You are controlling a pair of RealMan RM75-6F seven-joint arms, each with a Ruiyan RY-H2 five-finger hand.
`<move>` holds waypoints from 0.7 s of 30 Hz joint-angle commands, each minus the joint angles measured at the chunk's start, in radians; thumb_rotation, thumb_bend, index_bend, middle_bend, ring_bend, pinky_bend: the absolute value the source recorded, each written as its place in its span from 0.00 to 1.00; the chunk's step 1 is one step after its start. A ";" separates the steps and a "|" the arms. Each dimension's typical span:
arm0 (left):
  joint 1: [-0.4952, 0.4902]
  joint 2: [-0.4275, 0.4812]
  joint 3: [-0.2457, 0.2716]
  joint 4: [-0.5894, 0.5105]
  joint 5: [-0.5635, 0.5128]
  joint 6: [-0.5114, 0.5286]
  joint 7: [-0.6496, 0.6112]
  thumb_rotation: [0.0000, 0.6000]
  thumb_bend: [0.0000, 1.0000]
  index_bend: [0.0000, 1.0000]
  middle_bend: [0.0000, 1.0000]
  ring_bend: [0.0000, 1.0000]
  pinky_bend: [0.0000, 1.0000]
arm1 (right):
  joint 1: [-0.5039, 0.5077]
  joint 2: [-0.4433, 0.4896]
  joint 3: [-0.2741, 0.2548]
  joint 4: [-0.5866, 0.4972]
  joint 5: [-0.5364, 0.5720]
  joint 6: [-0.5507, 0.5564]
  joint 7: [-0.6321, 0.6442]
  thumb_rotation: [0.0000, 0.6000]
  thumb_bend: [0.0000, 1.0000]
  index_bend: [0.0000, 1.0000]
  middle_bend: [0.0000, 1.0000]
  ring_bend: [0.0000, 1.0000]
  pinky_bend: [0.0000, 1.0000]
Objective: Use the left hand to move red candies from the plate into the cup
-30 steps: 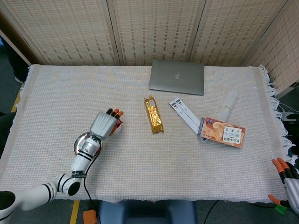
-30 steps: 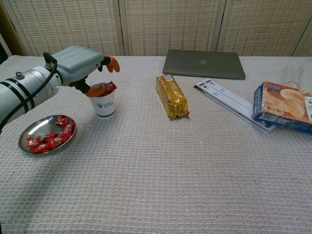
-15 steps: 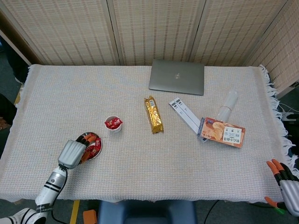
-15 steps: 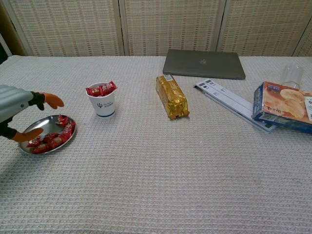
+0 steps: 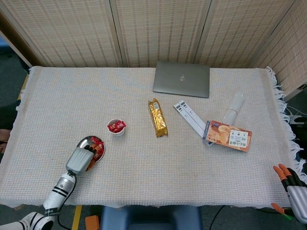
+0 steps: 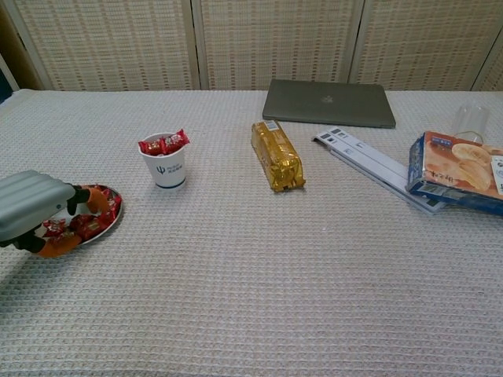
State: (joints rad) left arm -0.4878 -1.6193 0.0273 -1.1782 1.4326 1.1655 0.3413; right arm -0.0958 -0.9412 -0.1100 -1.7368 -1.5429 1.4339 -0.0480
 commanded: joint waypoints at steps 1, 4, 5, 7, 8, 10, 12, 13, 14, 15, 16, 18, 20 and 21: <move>-0.007 -0.016 -0.008 0.025 -0.007 -0.021 0.016 1.00 0.40 0.33 0.37 0.42 1.00 | 0.000 0.000 0.000 0.000 0.000 0.001 0.000 1.00 0.04 0.00 0.00 0.00 0.29; -0.009 -0.023 -0.014 0.037 -0.010 -0.026 0.022 1.00 0.40 0.39 0.42 0.46 1.00 | 0.000 0.000 0.001 0.000 0.002 0.000 0.000 1.00 0.04 0.00 0.00 0.00 0.29; -0.009 -0.024 -0.014 0.038 -0.010 -0.026 0.023 1.00 0.40 0.40 0.43 0.46 1.00 | 0.000 0.000 0.001 0.000 0.002 0.000 0.000 1.00 0.04 0.00 0.00 0.00 0.29; -0.008 -0.027 -0.017 0.043 -0.008 -0.024 0.021 1.00 0.41 0.45 0.47 0.48 1.00 | 0.000 0.000 0.001 0.000 0.003 0.000 0.000 1.00 0.04 0.00 0.00 0.00 0.29; -0.009 -0.029 -0.021 0.049 -0.007 -0.020 0.020 1.00 0.41 0.47 0.49 0.49 1.00 | 0.001 -0.001 0.002 0.001 0.005 -0.004 -0.001 1.00 0.04 0.00 0.00 0.00 0.29; -0.009 -0.034 -0.024 0.060 -0.002 -0.018 0.018 1.00 0.41 0.49 0.51 0.51 1.00 | 0.004 -0.001 0.003 0.000 0.009 -0.008 -0.004 1.00 0.04 0.00 0.00 0.00 0.29; -0.009 -0.036 -0.027 0.066 0.000 -0.017 0.016 1.00 0.41 0.51 0.53 0.52 1.00 | 0.004 -0.001 0.004 -0.001 0.011 -0.010 -0.005 1.00 0.04 0.00 0.00 0.00 0.29; -0.010 -0.037 -0.028 0.068 0.003 -0.015 0.015 1.00 0.41 0.52 0.55 0.53 1.00 | 0.004 -0.001 0.004 -0.002 0.012 -0.010 -0.006 1.00 0.04 0.00 0.00 0.00 0.29; -0.010 -0.037 -0.030 0.069 0.004 -0.013 0.014 1.00 0.41 0.53 0.55 0.54 1.00 | 0.004 -0.002 0.004 -0.002 0.013 -0.010 -0.006 1.00 0.04 0.00 0.00 0.00 0.29; -0.010 -0.036 -0.032 0.068 0.006 -0.012 0.011 1.00 0.41 0.53 0.56 0.54 1.00 | 0.004 -0.002 0.005 -0.002 0.014 -0.010 -0.007 1.00 0.04 0.00 0.00 0.00 0.29; -0.011 -0.034 -0.034 0.066 0.008 -0.010 0.006 1.00 0.41 0.54 0.57 0.55 1.00 | 0.005 -0.002 0.005 -0.002 0.016 -0.011 -0.007 1.00 0.04 0.00 0.00 0.00 0.29; -0.012 -0.031 -0.039 0.062 0.012 -0.005 0.002 1.00 0.41 0.55 0.57 0.55 1.00 | 0.005 -0.002 0.005 -0.002 0.017 -0.013 -0.008 1.00 0.04 0.00 0.00 0.00 0.29; -0.013 -0.024 -0.046 0.053 0.014 0.000 -0.004 1.00 0.41 0.55 0.58 0.56 1.00 | 0.006 -0.002 0.006 -0.002 0.019 -0.014 -0.007 1.00 0.04 0.00 0.00 0.00 0.29; -0.015 -0.021 -0.050 0.048 0.014 0.000 -0.006 1.00 0.41 0.55 0.58 0.56 1.00 | 0.006 -0.002 0.007 -0.003 0.020 -0.015 -0.007 1.00 0.04 0.00 0.00 0.00 0.29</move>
State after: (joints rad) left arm -0.5014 -1.6430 -0.0194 -1.1268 1.4459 1.1646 0.3380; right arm -0.0894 -0.9429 -0.1035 -1.7394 -1.5227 1.4193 -0.0549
